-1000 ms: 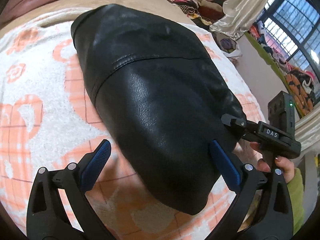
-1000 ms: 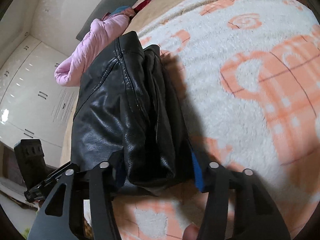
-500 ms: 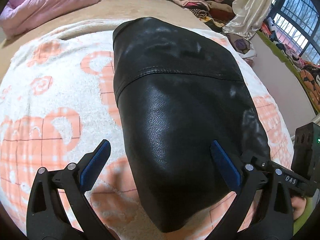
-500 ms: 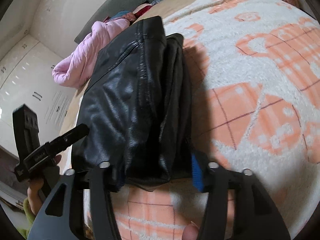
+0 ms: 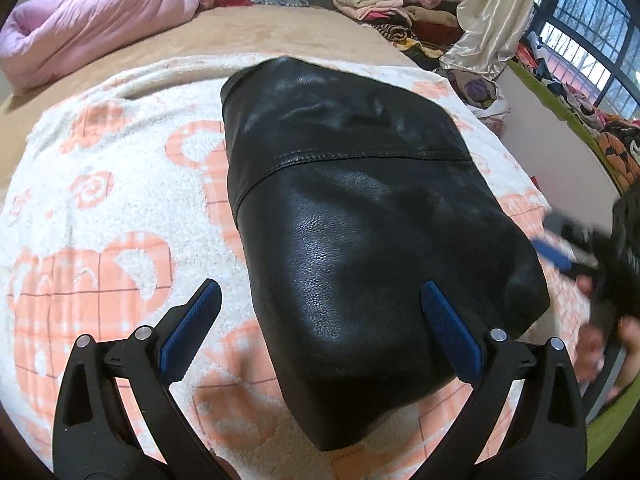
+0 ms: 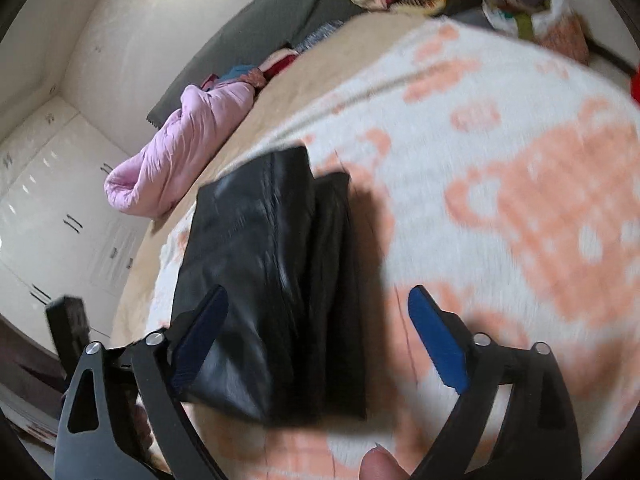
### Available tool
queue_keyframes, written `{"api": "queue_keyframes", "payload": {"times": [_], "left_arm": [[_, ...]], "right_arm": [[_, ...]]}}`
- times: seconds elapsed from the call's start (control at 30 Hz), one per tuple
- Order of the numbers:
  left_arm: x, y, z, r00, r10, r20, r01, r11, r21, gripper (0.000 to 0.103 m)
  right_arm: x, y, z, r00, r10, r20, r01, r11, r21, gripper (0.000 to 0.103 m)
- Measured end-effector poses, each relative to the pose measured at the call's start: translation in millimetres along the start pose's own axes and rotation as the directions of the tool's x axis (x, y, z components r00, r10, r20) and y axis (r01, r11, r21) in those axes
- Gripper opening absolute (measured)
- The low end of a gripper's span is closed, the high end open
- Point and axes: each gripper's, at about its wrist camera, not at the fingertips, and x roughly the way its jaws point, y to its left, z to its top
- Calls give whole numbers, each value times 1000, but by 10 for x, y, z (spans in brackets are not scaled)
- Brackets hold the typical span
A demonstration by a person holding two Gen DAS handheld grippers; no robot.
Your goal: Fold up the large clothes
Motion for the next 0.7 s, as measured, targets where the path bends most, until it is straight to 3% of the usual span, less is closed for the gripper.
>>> {"api": "queue_keyframes", "payload": {"times": [0.03,0.07,0.13,0.2,0.27,0.33,0.37,0.43,0.53,0.6,0.7], "left_arm": [[-37,-22,-4,1000,3,12,-3,1000,7,93],[-76,-43,-8,1000,-1,24,1,1000,16,92],[-144,-89,-7,999,-8,36,7,999,31,64],[-215,-140,-19,998,-36,45,35,999,37,54],[-236,-221,-52,995,-89,34,87,995,44,54],[-176,-312,-95,994,-114,3,113,992,55,56],[-149,-357,-118,996,-93,2,93,993,73,56],[-102,-441,-155,998,-63,-2,63,993,104,63],[-84,-518,-162,998,-64,2,63,990,124,64],[-86,-550,-164,997,-73,4,72,989,132,64],[-76,-573,-161,997,-74,7,73,989,130,64]], "right_arm": [[23,84,76,1000,-13,9,14,999,-42,51],[47,145,119,1000,-20,13,21,997,-70,45],[127,292,243,999,-37,9,38,990,-132,39],[222,470,353,997,-63,33,68,978,-198,39],[350,627,435,996,-77,41,85,962,-259,39],[561,722,520,999,-51,-4,48,956,-289,39],[651,745,531,998,-49,-26,39,956,-292,39],[918,723,537,988,-127,-87,96,949,-299,38],[1288,529,477,958,-212,-190,157,950,-269,36],[1455,404,398,943,-251,-216,188,943,-275,36],[1505,302,371,950,-221,-222,171,960,-224,36]]}}
